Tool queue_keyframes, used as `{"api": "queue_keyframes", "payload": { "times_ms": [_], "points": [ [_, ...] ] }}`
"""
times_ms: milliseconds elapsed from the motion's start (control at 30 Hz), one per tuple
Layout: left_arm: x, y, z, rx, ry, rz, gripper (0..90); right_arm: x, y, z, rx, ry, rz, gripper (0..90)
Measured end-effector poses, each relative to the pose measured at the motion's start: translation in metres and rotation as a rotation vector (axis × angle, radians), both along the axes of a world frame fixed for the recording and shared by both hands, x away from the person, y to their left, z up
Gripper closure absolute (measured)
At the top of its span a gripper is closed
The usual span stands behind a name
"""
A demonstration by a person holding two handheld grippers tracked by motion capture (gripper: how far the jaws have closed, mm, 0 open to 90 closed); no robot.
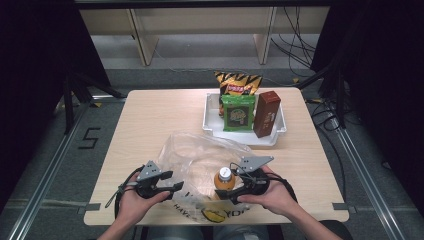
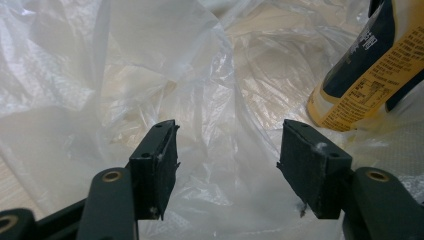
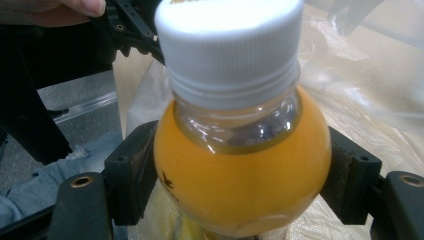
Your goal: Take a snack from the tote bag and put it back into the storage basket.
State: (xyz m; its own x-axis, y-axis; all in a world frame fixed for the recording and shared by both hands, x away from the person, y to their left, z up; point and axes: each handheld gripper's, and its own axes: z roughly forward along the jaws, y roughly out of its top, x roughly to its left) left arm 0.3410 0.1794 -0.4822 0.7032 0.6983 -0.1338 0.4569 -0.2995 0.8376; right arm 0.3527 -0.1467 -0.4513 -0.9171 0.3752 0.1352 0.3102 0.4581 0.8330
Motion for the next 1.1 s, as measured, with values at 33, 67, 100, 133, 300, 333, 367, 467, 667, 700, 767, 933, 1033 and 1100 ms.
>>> {"api": "queue_keyframes", "payload": {
  "times_ms": [33,67,100,133,300,333,367,467,667,700,767,933,1033,1100],
  "points": [
    [0.0002,0.0003,0.0000,-0.001,0.002,-0.005,39.5,0.0003,-0.0001,-0.0001,0.003,-0.004,0.000,28.4],
    [0.0000,0.0000,-0.0001,0.001,0.000,0.001,39.5,0.0009,-0.0012,0.0009,-0.004,0.001,0.008,28.7],
    [0.0001,0.0000,-0.0002,0.001,0.001,-0.001,39.5,0.0010,-0.0015,0.0012,-0.003,0.002,0.006,28.8],
    [0.0001,-0.0001,-0.0002,0.000,0.001,0.000,39.5,0.0010,-0.0016,0.0012,-0.002,0.000,0.005,29.2],
    [0.0000,-0.0001,-0.0002,0.001,0.001,-0.001,39.5,0.0009,-0.0005,-0.0005,0.006,-0.007,0.004,29.5],
    [0.0000,-0.0001,-0.0002,0.001,0.001,-0.001,39.5,0.0013,-0.0005,-0.0009,0.006,-0.017,0.005,29.5],
    [0.0000,-0.0001,-0.0002,0.001,0.000,-0.001,39.5,0.0016,-0.0007,-0.0012,0.005,-0.022,0.008,29.5],
    [-0.0001,-0.0002,-0.0002,0.001,0.001,-0.001,39.5,0.0010,-0.0010,-0.0016,-0.001,0.002,0.006,29.4],
    [0.0001,-0.0002,-0.0005,-0.001,0.001,-0.002,39.5,-0.0009,0.0020,-0.0037,-0.007,0.010,0.005,26.8],
    [0.0001,-0.0004,-0.0005,-0.001,0.003,-0.004,39.5,-0.0006,0.0021,-0.0040,-0.009,0.007,0.008,26.7],
    [-0.0004,-0.0011,-0.0008,-0.011,0.015,0.004,39.5,0.0003,0.0024,-0.0050,-0.009,-0.013,0.006,27.4],
    [-0.0005,-0.0015,-0.0013,-0.013,0.016,0.007,39.5,-0.0002,0.0015,-0.0050,-0.020,0.003,0.006,30.5],
    [0.0004,-0.0008,-0.0011,-0.003,-0.002,-0.007,39.5,-0.0004,0.0018,-0.0051,-0.023,-0.009,0.004,30.7],
    [0.0004,-0.0009,-0.0012,-0.003,0.000,-0.006,39.5,-0.0016,0.0021,-0.0049,-0.022,-0.005,-0.001,30.8]
  ]
}}
